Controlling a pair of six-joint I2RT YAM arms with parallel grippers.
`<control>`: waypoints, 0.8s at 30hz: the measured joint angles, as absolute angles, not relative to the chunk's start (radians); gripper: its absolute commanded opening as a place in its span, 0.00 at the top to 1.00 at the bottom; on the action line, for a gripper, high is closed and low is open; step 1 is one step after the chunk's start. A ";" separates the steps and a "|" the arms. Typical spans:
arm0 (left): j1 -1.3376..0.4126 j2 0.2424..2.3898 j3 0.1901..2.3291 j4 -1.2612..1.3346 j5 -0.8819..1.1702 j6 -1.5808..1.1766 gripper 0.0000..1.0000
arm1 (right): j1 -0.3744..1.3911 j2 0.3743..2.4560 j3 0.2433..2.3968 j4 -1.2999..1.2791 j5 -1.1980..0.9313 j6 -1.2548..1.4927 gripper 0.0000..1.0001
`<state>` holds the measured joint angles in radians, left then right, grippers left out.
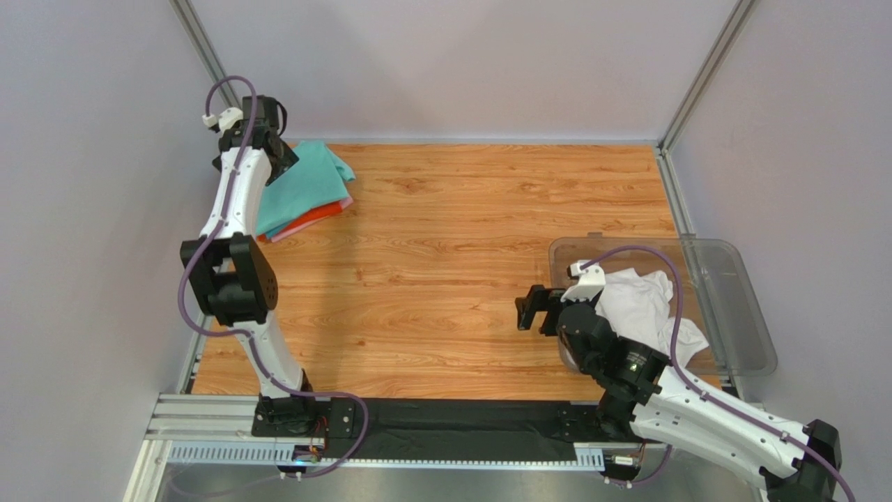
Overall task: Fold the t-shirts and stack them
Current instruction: Reset both grippers
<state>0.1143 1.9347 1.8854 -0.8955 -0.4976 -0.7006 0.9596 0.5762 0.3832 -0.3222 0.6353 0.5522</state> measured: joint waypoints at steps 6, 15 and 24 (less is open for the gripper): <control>-0.059 1.592 1.599 -0.806 -0.389 -0.708 0.00 | 0.960 0.589 0.445 -0.409 0.635 0.648 0.00; -0.223 0.972 0.953 -0.676 -0.185 -0.682 0.00 | 0.960 0.572 0.469 -0.517 0.607 0.764 0.00; -0.234 0.520 0.584 -0.691 -0.056 -0.736 0.00 | 0.960 0.514 0.469 -0.554 0.557 0.822 0.00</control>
<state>-0.2344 0.5201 0.5842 -0.6914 -0.0555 -0.7357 0.9596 0.5144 0.4690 -0.5537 0.5571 0.8215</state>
